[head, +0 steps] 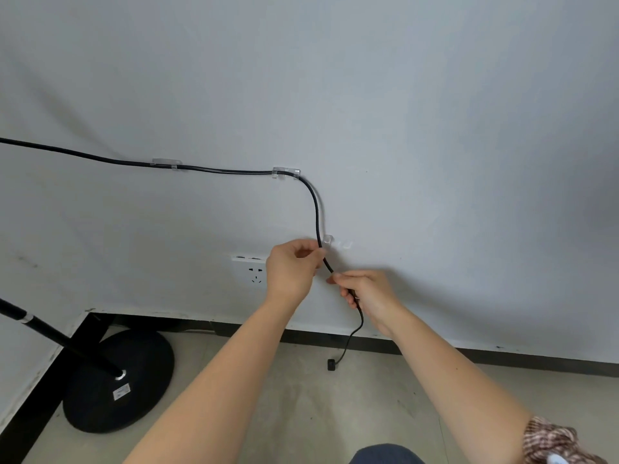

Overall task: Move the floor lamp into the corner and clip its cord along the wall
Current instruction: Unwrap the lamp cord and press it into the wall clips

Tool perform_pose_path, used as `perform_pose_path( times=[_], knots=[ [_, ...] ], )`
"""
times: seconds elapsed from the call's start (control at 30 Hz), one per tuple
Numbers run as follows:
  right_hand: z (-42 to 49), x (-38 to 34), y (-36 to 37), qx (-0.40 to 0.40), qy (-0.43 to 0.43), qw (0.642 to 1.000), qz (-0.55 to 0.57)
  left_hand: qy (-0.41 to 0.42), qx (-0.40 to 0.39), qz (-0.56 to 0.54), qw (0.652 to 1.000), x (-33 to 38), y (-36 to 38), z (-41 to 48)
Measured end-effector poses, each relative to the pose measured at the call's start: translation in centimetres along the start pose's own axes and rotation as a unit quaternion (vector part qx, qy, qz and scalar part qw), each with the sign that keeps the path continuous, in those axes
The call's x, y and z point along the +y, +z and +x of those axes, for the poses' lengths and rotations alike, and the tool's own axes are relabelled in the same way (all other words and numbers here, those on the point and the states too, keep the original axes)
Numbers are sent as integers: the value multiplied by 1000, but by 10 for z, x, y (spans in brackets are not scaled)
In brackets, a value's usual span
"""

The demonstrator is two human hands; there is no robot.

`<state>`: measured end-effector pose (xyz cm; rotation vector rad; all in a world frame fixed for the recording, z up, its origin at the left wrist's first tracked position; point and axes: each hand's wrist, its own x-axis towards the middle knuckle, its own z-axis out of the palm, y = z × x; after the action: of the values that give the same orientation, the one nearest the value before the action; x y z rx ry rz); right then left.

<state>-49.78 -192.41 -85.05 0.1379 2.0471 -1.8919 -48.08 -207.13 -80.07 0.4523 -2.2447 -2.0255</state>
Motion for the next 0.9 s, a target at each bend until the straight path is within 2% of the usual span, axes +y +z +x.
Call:
perform_pose_path(
  times=[0.2,0.37,0.53,0.9],
  knots=[
    [-5,9,-13,-9,7,1000,26,21,23,13,999,0,3,4],
    [-11,19,-28,39,21,998,34,18,35,-1,999,1,9,5],
    [-9,18,-32,81,-4,996,25,16,53,-16,998,1,12,7],
    [-6,23,-14,113,7,993,11,33,57,10,998,0,13,8]
  ],
)
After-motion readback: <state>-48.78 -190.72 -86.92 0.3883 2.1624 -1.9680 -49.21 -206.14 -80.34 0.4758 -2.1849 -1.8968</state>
